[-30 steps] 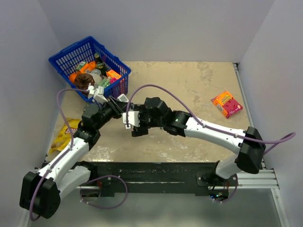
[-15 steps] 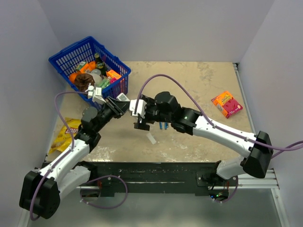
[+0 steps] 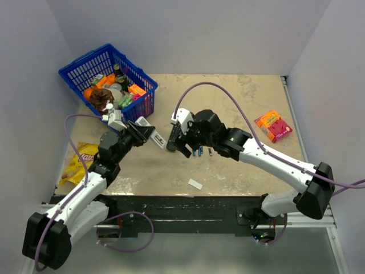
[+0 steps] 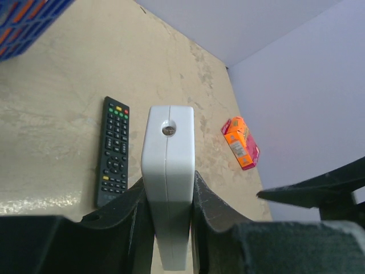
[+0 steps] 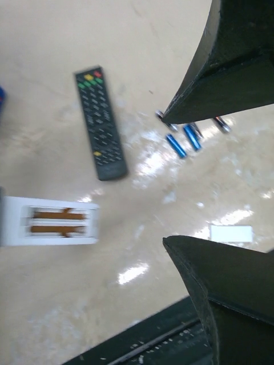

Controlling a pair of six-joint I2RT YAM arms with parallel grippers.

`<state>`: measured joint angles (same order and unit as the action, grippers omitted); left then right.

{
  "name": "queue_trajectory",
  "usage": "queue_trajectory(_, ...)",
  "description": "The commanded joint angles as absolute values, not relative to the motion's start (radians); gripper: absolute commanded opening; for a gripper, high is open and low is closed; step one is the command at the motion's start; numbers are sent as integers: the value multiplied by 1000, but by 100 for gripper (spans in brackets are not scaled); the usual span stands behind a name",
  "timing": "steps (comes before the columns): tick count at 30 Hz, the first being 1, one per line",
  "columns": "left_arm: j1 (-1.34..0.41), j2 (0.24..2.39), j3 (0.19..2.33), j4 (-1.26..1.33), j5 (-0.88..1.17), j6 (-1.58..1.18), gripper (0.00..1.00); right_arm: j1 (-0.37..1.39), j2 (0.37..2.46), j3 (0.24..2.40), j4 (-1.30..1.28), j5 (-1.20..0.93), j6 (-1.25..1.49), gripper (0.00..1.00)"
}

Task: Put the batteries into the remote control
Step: Remove the battery cover from the remote control, then pick up the battery cover at the center of the board.

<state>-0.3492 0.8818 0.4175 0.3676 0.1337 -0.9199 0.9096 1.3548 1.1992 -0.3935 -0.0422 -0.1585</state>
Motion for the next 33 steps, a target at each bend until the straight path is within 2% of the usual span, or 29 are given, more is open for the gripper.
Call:
queue_trajectory(1,-350,824,506,278,41,-758,0,911,1380,1146,-577,-34,-8,79)
queue_trajectory(5,-350,819,554,221,34,-687,0,914,1436,1106,-620,-83,84,72)
queue_trajectory(11,-350,824,604,166,38,-627,0,971,1572,1109,-664,-46,101,71)
queue_trajectory(17,-350,781,618,127,38,-603,0,997,1621,1086,-676,-26,111,70)
queue_trajectory(27,-350,758,644,69,37,-578,0,1042,1718,1088,-669,-54,84,61)
queue_trajectory(33,-350,750,646,57,25,-568,0,1066,1767,1104,-692,-2,101,58)
